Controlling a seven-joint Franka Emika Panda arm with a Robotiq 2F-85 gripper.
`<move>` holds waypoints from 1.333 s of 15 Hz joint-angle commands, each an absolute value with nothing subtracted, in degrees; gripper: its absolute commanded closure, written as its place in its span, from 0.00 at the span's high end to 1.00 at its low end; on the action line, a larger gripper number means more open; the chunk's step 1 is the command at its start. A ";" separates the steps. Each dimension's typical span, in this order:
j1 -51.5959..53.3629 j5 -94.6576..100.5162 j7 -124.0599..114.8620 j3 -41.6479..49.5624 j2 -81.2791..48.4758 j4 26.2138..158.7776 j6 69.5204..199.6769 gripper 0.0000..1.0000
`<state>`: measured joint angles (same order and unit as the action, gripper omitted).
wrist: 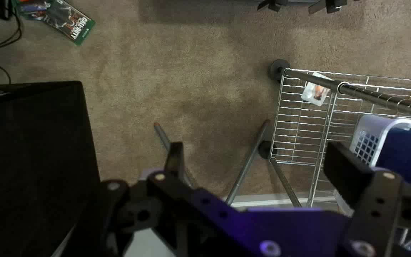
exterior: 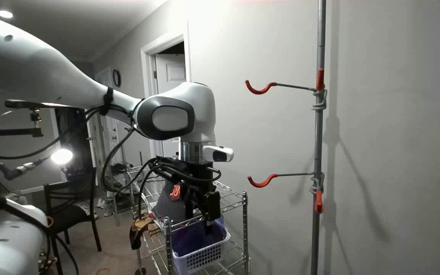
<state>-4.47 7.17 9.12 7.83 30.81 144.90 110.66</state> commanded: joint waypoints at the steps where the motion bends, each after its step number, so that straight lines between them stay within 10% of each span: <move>1: -4.76 7.00 9.24 7.55 30.78 144.83 110.57 1.00; 20: 5.88 3.73 8.95 -2.38 40.28 139.54 110.40 1.00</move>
